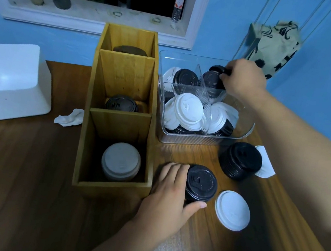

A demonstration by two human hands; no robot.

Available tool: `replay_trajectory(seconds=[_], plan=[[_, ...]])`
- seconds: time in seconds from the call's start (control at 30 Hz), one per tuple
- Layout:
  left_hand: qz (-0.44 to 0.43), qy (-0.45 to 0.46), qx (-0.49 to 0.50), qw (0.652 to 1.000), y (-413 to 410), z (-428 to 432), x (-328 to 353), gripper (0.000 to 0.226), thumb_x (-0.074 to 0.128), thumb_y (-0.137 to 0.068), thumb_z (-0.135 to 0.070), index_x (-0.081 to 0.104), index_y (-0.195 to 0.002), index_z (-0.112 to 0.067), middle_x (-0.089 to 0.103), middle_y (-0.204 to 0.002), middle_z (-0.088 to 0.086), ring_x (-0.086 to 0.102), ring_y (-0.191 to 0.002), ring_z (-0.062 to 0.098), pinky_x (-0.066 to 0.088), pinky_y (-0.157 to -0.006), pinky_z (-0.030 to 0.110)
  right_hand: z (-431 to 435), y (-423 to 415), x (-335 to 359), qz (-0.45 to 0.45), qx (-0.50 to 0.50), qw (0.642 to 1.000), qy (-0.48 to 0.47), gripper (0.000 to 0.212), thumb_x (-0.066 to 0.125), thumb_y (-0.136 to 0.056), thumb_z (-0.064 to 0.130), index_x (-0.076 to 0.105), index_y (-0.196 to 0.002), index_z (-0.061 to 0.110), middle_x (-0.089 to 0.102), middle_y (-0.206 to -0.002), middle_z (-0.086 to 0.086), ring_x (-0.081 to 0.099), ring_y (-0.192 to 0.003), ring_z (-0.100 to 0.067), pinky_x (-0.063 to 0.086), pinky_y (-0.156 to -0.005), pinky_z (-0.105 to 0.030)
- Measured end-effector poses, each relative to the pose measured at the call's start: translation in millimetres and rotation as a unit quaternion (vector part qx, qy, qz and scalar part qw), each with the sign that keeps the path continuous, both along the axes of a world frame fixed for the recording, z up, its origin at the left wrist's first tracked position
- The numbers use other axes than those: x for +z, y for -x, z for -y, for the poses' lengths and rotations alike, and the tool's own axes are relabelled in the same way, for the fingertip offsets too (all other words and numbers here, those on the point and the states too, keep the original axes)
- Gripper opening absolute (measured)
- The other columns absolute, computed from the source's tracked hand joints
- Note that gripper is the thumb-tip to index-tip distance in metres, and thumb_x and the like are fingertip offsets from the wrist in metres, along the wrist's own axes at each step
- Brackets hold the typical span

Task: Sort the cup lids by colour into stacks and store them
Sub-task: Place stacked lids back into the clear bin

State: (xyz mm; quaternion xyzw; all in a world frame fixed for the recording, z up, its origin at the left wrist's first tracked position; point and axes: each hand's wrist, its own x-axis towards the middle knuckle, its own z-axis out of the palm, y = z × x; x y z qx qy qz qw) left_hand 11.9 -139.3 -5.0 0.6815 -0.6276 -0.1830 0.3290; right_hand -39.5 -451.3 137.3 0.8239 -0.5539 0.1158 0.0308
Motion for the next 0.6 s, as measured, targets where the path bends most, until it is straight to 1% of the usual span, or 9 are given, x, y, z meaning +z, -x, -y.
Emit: replay_trajectory(seconds=[0.07, 0.13, 0.23, 0.33, 0.4, 0.47, 0.5, 0.53, 0.6], plan=[[0.0, 0.002, 0.001, 1.0, 0.2, -0.3, 0.2, 0.087, 0.059, -0.086, -0.07, 0.027, -0.153, -0.024, 0.031, -0.151, -0.013, 0.015, -0.148, 0.005, 0.025, -0.12, 0.025, -5.0, 8.0, 4.0, 0.057, 0.009, 0.998, 0.037, 0.025, 0.063, -0.094, 0.031, 0.07, -0.113, 0.017, 0.071, -0.104, -0.013, 0.064, -0.095, -0.038, 0.054, -0.075, -0.042], [-0.001, 0.003, 0.001, 1.0, 0.3, -0.3, 0.1, 0.087, 0.058, -0.086, -0.07, 0.028, -0.153, -0.023, 0.032, -0.151, -0.013, 0.015, -0.147, 0.005, 0.024, -0.12, 0.024, -13.8, 18.0, 12.3, 0.105, 0.028, 0.99, 0.089, 0.026, 0.065, -0.093, 0.035, 0.069, -0.112, 0.019, 0.072, -0.107, -0.009, 0.065, -0.098, -0.037, 0.054, -0.08, -0.043], [0.003, 0.004, 0.002, 1.0, 0.5, -0.3, -0.2, 0.087, 0.058, -0.086, -0.071, 0.029, -0.152, -0.023, 0.033, -0.15, -0.012, 0.017, -0.147, 0.006, 0.025, -0.121, 0.025, -48.3, 44.3, 19.3, 0.179, 0.075, 0.971, 0.141, 0.025, 0.066, -0.092, 0.039, 0.068, -0.111, 0.023, 0.07, -0.108, 0.0, 0.065, -0.091, -0.027, 0.05, -0.082, -0.037], [0.002, 0.004, 0.005, 1.0, 0.3, 0.0, 0.1, 0.086, 0.058, -0.085, -0.071, 0.03, -0.152, -0.024, 0.034, -0.149, -0.013, 0.018, -0.146, 0.005, 0.026, -0.119, 0.024, -118.7, 83.9, 3.1, 0.238, 0.125, 0.952, 0.147, 0.022, 0.07, -0.095, 0.034, 0.069, -0.112, 0.02, 0.068, -0.104, 0.003, 0.064, -0.083, -0.018, 0.05, -0.08, -0.032], [0.006, 0.003, 0.004, 1.0, 0.1, 0.3, 1.1, 0.086, 0.059, -0.085, -0.07, 0.031, -0.152, -0.024, 0.034, -0.149, -0.014, 0.018, -0.146, 0.004, 0.025, -0.119, 0.023, -173.3, 112.1, -21.2, 0.246, 0.154, 0.949, 0.127, 0.021, 0.075, -0.094, 0.028, 0.071, -0.11, 0.015, 0.067, -0.104, 0.004, 0.06, -0.086, -0.01, 0.047, -0.083, -0.022], [0.01, 0.005, 0.004, 1.0, 0.3, 0.5, 1.5, 0.086, 0.059, -0.084, -0.07, 0.033, -0.151, -0.023, 0.036, -0.148, -0.012, 0.02, -0.144, 0.005, 0.023, -0.12, 0.022, -222.1, 142.0, -50.6, 0.223, 0.181, 0.951, 0.113, 0.02, 0.077, -0.091, 0.022, 0.074, -0.105, 0.009, 0.068, -0.105, 0.006, 0.059, -0.093, -0.002, 0.044, -0.09, -0.013], [0.01, 0.004, 0.004, 1.0, 0.5, 0.6, 2.2, 0.086, 0.057, -0.084, -0.07, 0.033, -0.151, -0.023, 0.036, -0.148, -0.012, 0.021, -0.144, 0.005, 0.021, -0.119, 0.021, -243.0, 156.1, -64.5, 0.209, 0.196, 0.953, 0.103, 0.021, 0.076, -0.089, 0.023, 0.076, -0.103, 0.008, 0.068, -0.107, 0.007, 0.061, -0.096, -0.001, 0.045, -0.092, -0.012], [0.008, 0.002, 0.005, 1.0, 0.5, 0.7, 2.6, 0.085, 0.057, -0.084, -0.068, 0.033, -0.151, -0.022, 0.036, -0.148, -0.011, 0.021, -0.144, 0.006, 0.021, -0.12, 0.02, -260.9, 169.2, -77.8, 0.2, 0.212, 0.952, 0.09, 0.022, 0.075, -0.088, 0.026, 0.077, -0.101, 0.008, 0.069, -0.108, 0.006, 0.064, -0.097, -0.002, 0.048, -0.091, -0.014], [0.001, 0.0, 0.006, 1.0, 0.6, 1.0, 2.8, 0.083, 0.06, -0.084, -0.063, 0.034, -0.151, -0.02, 0.037, -0.147, -0.01, 0.023, -0.144, 0.007, 0.023, -0.121, 0.023, -286.1, 191.3, -99.6, 0.188, 0.245, 0.948, 0.072, 0.022, 0.079, -0.084, 0.028, 0.079, -0.1, 0.013, 0.072, -0.11, 0.004, 0.07, -0.095, -0.008, 0.055, -0.082, -0.024]])
